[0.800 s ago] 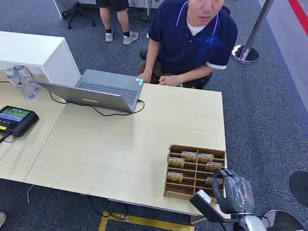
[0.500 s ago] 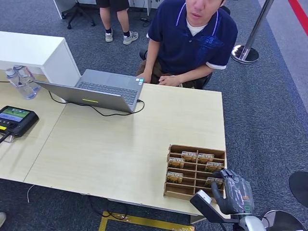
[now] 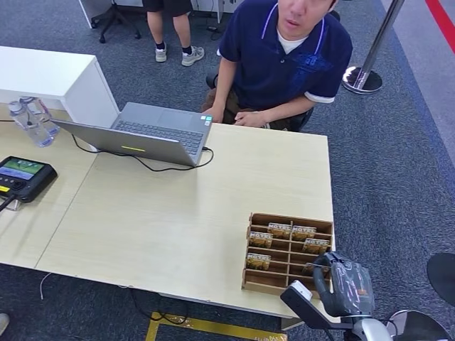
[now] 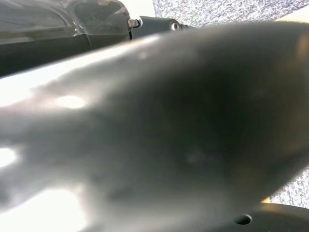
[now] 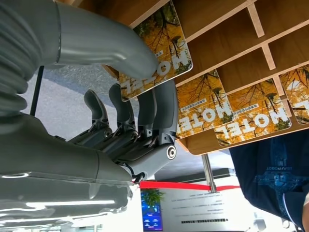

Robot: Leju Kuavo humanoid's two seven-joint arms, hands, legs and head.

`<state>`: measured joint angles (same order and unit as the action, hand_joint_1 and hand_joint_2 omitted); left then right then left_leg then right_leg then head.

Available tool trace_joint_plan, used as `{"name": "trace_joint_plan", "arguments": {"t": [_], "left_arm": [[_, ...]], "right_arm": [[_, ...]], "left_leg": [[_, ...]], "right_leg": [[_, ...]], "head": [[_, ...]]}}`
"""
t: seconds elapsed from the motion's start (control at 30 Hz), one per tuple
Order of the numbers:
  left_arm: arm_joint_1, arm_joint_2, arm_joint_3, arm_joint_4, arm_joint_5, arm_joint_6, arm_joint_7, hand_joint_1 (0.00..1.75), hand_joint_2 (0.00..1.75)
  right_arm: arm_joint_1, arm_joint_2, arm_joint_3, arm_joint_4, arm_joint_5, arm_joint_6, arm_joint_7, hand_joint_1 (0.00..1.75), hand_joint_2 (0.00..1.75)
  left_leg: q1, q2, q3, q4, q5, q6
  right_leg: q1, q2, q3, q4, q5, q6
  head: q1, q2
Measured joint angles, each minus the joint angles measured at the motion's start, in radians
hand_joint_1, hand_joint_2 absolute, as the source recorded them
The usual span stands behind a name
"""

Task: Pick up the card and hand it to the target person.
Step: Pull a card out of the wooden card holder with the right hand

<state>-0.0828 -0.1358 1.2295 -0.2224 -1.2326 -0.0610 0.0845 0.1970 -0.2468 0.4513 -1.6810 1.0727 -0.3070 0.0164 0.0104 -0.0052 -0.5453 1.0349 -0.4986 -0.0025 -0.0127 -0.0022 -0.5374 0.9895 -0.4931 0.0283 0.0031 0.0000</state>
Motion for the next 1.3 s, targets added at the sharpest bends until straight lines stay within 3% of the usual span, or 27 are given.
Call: {"name": "trace_joint_plan", "arguments": {"t": [0.13, 0.27, 0.37, 0.5, 0.83, 1.13, 1.3], "left_arm": [[0.0, 0.0, 0.0, 0.0, 0.0, 0.0, 0.001, 0.0, 0.0], [0.0, 0.0, 0.0, 0.0, 0.0, 0.0, 0.001, 0.0, 0.0], [0.0, 0.0, 0.0, 0.0, -0.005, -0.002, 0.0, 0.0, 0.0], [0.0, 0.0, 0.0, 0.0, -0.021, -0.02, -0.012, 0.0, 1.75], [0.0, 0.001, -0.001, 0.0, -0.037, -0.053, -0.049, 0.0, 1.75], [0.0, 0.004, -0.001, 0.0, -0.02, -0.05, -0.032, 0.0, 1.75], [0.0, 0.011, -0.001, 0.0, -0.02, -0.049, -0.025, 0.0, 1.75]], "right_arm": [[0.0, 0.0, 0.0, 0.0, -0.001, 0.003, 0.0, 1.24, 1.75], [0.0, 0.0, 0.0, 0.0, -0.001, 0.004, 0.0, 1.47, 1.75], [0.0, 0.0, 0.0, 0.0, -0.001, 0.004, 0.002, 1.53, 1.75], [0.001, 0.0, 0.001, 0.0, -0.001, 0.004, 0.005, 1.57, 1.75], [0.003, 0.0, 0.001, 0.0, 0.002, 0.004, 0.007, 1.59, 1.75], [0.0, 0.003, 0.0, -0.003, -0.01, 0.015, -0.004, 1.59, 1.75], [-0.005, 0.006, -0.008, -0.014, -0.128, 0.062, -0.064, 1.59, 1.75]], "left_leg": [[0.0, 0.0, 0.0, 0.0, 0.0, 0.0], [0.0, 0.0, 0.0, 0.0, 0.0, 0.0], [0.0, 0.0, 0.0, 0.0, 0.0, 0.0], [0.0, 0.0, 0.0, 0.0, 0.0, 0.0], [0.0, 0.0, 0.001, 0.0, 0.0, 0.0], [0.0, 0.0, 0.0, 0.0, 0.0, 0.0], [0.0, 0.0, 0.001, 0.0, 0.0, 0.0]], "right_leg": [[0.0, 0.0, 0.0, 0.0, 0.0, 0.0], [0.0, 0.0, 0.0, 0.0, 0.0, 0.0], [0.0, 0.0, 0.0, 0.0, 0.0, 0.0], [0.0, 0.0, 0.0, 0.0, 0.0, 0.0], [0.0, 0.0, 0.0, 0.0, 0.001, 0.0], [0.0, 0.0, 0.0, 0.0, 0.001, 0.0], [0.0, 0.0, 0.0, 0.0, 0.001, 0.0]], "head": [[0.0, 0.0], [0.0, 0.0], [0.0, 0.0], [0.0, 0.0], [0.0, 0.0], [0.0, 0.0], [0.0, 0.0]]}}
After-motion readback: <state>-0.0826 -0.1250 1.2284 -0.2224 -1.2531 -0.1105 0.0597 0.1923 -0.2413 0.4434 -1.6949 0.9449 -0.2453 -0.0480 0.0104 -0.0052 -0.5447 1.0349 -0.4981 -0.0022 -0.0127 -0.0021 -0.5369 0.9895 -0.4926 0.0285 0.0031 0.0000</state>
